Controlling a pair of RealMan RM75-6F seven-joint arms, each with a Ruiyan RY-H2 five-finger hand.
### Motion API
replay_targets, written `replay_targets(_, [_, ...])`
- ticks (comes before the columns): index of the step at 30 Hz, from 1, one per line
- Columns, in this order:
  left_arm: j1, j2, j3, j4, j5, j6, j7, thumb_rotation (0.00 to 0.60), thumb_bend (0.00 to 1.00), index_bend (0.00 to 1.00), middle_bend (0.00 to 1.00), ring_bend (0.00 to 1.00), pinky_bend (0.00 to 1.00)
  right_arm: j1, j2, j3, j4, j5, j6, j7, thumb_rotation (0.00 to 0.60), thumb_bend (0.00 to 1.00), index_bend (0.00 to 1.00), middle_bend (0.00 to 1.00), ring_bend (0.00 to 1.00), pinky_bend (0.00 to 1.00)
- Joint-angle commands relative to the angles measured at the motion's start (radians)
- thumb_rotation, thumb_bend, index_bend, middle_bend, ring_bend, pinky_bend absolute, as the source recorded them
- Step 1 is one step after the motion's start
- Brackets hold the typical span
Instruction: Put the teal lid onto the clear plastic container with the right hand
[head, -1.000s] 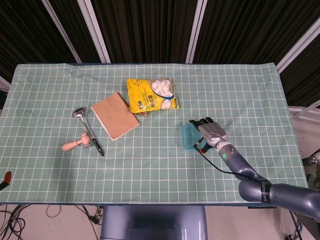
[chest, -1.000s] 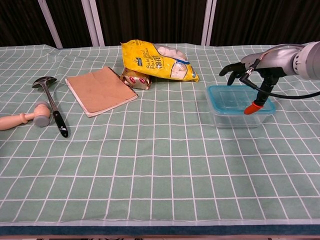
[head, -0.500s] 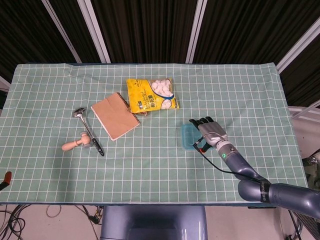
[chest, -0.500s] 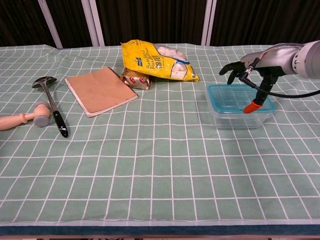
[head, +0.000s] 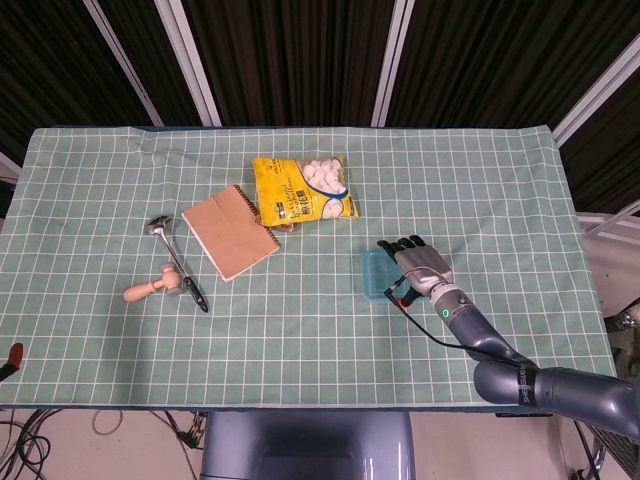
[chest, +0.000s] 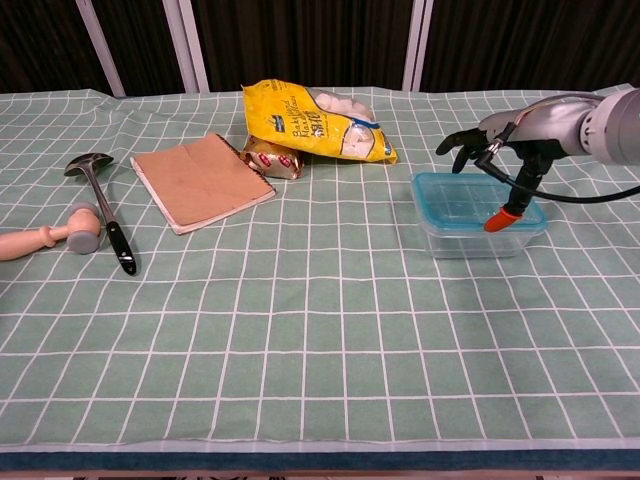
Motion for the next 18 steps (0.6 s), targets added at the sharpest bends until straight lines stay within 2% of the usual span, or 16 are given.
replay_targets(1, [0.000, 0.000, 0.000, 0.000, 0.000, 0.000, 0.001, 0.600, 0.32, 0.07, 0.00, 0.00, 0.00, 0.000, -0.002, 0.000, 0.001, -0.001, 0.002, -0.001, 0.600, 0.26, 0.01, 0.49, 0.10, 0.00])
replay_targets(18, [-0.001, 0.001, 0.000, -0.002, -0.002, -0.001, 0.001, 0.600, 0.32, 0.07, 0.00, 0.00, 0.00, 0.002, -0.017, 0.002, 0.000, 0.002, 0.016, -0.012, 0.600, 0.26, 0.01, 0.49, 0.10, 0.00])
